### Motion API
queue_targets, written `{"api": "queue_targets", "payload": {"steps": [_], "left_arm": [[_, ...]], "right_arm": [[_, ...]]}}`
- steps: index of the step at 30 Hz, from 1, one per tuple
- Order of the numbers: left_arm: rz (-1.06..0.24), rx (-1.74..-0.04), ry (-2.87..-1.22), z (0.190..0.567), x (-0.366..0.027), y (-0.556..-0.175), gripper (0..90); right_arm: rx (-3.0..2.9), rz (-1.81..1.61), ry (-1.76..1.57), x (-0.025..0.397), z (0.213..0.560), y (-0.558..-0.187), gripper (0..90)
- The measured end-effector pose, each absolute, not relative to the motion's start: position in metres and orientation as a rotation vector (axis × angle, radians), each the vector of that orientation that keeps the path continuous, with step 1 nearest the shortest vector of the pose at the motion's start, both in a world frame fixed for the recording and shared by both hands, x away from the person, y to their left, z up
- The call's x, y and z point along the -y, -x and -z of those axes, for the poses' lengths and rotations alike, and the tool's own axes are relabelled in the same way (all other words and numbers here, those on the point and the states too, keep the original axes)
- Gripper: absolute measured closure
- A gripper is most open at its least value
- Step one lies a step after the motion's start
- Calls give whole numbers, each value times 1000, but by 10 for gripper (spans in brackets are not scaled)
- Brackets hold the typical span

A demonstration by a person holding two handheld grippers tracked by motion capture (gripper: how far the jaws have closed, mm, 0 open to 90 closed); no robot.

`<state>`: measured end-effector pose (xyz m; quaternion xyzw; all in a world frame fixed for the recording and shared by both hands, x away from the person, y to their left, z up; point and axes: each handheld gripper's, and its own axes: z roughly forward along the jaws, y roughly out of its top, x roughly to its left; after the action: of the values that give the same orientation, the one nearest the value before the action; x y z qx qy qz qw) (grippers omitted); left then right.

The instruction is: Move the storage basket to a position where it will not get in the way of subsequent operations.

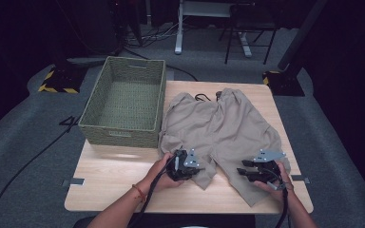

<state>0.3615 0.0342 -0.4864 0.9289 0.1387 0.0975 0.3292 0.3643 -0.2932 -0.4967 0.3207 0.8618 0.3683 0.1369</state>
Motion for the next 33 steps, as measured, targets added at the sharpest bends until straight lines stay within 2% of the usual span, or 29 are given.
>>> {"api": "queue_targets", "payload": {"steps": [3,9,11,13,15,17,20,23,30,33], "left_arm": [[-230,-351,-2441,489,-39,-354,894],[-245,-357,-2440,485,-57,-336,872],[-284,-399,-2421,481,-68,-331,774],[-330,-483,-2384,476,-82,-330,615],[-373,-572,-2336,471,-100,-330,522],[-428,-670,-2282,469,-118,-332,385],[-456,-756,-2238,468,-138,-341,277],[-441,-811,-2205,468,-145,-354,240],[-404,-817,-2211,474,-129,-375,216],[-413,-841,-2229,477,-121,-382,254]], "right_arm": [[-2468,-1074,-945,291,498,-365,561],[-2427,-1075,-991,291,499,-367,561],[-2419,-1064,-1000,290,499,-368,547],[-2411,-1042,-1009,289,498,-368,521],[-2405,-1027,-982,284,496,-366,498],[-2418,-1075,-929,275,491,-362,475],[-2448,-1132,-825,254,481,-353,443],[-2469,-1186,-747,231,472,-344,397],[-2553,-1185,-687,194,476,-343,394],[-2588,-1170,-708,186,484,-348,475]]}}
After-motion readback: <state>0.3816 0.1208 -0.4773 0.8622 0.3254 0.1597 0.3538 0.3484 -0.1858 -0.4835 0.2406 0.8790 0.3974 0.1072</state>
